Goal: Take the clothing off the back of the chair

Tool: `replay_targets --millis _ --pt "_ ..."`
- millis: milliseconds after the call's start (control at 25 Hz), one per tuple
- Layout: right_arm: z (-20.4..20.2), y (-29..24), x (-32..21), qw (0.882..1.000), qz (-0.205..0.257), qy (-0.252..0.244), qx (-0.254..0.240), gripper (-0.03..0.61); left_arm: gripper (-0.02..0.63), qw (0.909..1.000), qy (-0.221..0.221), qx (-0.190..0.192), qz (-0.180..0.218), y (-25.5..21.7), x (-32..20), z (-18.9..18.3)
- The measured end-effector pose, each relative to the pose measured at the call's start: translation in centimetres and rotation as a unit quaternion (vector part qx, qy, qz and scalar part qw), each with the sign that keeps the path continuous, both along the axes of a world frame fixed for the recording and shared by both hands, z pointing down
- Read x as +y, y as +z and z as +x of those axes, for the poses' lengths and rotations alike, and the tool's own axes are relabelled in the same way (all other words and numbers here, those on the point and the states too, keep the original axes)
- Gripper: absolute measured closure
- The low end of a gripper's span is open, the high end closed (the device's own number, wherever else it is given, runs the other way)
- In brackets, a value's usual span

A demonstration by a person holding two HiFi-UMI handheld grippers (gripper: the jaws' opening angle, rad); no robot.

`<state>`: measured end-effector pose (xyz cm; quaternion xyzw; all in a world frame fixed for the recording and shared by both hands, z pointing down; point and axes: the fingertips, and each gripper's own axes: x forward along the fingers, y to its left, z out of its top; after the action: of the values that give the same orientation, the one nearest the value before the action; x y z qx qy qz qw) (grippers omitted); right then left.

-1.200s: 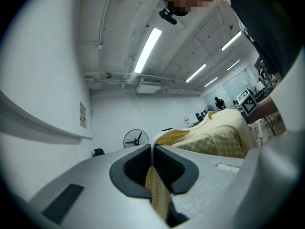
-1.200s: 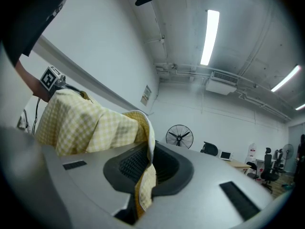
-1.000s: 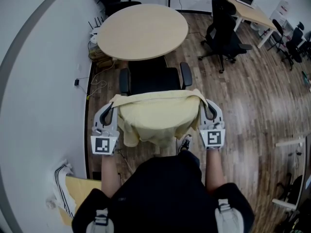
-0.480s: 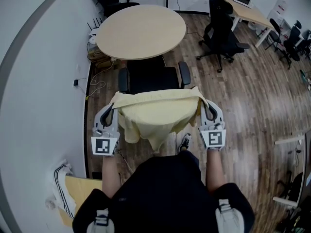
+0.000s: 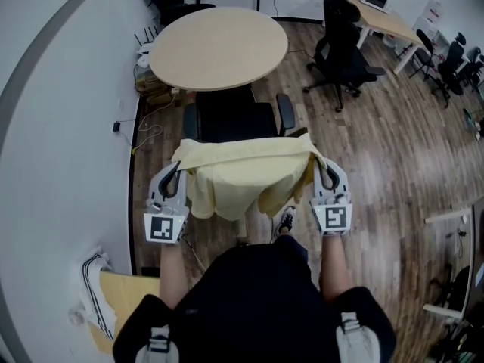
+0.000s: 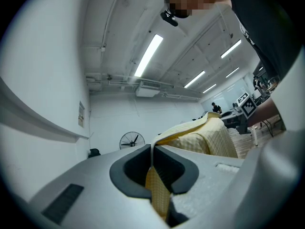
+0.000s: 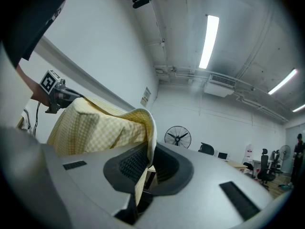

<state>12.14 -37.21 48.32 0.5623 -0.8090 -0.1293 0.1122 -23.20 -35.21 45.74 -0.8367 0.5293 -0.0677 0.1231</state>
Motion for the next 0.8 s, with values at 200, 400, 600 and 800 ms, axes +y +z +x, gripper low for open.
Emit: replay_targets --millis 200,400,600,800 --pt "-0.1 0.2 1.3 1.0 0.0 0.006 0.001 0.57 0.603 1.0 0.008 0.004 0.002 0.1 0.9 0.0" --pt "-0.2 0.4 2.7 1.0 -0.008 0.013 0.001 0.571 0.603 0.9999 0.013 -0.001 0.0 0.1 2.1 0.0" --pt "-0.5 0.6 3.7 1.0 0.0 0.017 0.003 0.571 0.603 0.9998 0.019 -0.005 -0.002 0.5 3.1 -0.4" --pt "-0.6 0.5 4.7 1.0 -0.006 0.03 0.001 0.572 0.603 0.9997 0.025 0.005 -0.004 0.4 3.8 -0.8"
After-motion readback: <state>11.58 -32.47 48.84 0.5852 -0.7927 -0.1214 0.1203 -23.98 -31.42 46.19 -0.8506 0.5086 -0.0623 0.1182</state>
